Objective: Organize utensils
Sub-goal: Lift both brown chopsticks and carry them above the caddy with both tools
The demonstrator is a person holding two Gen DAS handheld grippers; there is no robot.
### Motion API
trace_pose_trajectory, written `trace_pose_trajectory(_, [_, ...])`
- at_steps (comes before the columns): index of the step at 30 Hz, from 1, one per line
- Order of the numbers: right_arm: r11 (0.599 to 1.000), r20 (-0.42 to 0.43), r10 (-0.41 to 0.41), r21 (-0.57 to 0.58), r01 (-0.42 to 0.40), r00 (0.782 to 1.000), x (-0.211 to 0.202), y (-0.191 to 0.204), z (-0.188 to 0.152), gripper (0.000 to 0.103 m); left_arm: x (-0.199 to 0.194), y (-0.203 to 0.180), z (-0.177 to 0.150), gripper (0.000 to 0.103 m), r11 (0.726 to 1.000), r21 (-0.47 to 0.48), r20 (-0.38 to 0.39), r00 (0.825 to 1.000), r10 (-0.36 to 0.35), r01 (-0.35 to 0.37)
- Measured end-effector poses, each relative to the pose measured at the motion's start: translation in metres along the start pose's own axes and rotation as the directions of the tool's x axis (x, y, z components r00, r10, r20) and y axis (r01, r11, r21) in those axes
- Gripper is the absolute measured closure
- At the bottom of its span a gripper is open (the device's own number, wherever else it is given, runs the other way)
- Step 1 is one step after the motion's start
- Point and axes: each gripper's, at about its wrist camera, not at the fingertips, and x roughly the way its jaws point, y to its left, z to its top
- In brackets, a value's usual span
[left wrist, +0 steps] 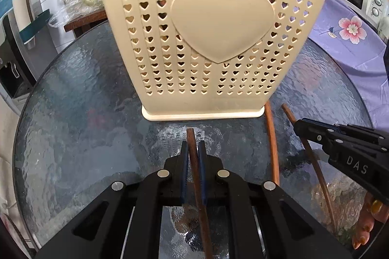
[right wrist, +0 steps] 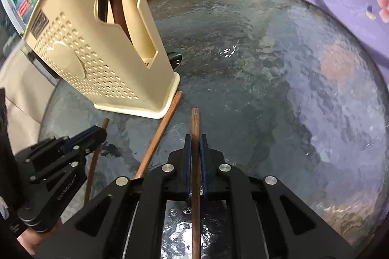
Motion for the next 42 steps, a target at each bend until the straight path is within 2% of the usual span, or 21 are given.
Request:
trace_pose_trajectory(9, [0.995,0.058,0.098,0.007,-0.098,0.994,-0.022,-0.006,-0.002,0.096,-0.018,0.014,-0.001,0.096,0.998,-0.035,0.030,0.998,-0.046,0.047])
trace_pose_trajectory(18, [0.976,0.135,0.215,-0.054,-0.210,0.967,-0.065,0.006,-0.007,0.096,-0.067,0.013,0.003,0.096,0.995,-0.025,0.130,0.987,-0.095,0.099])
trace_pose_trajectory(29, [0.958,0.219,0.276,-0.145,-0.249,0.936,-0.124,0.023,-0.015,0.096,-0.111,0.012,-0.005,0.096,0.990,-0.004,0.211,0.968,-0.135,0.139])
trace_pose_trajectory(42, [0.930,0.342,0.342,-0.255,-0.264,0.875,-0.203,0.034,-0.021,0.096,-0.175,0.015,-0.002,0.096,0.974,0.023,0.313,0.923,-0.221,0.226])
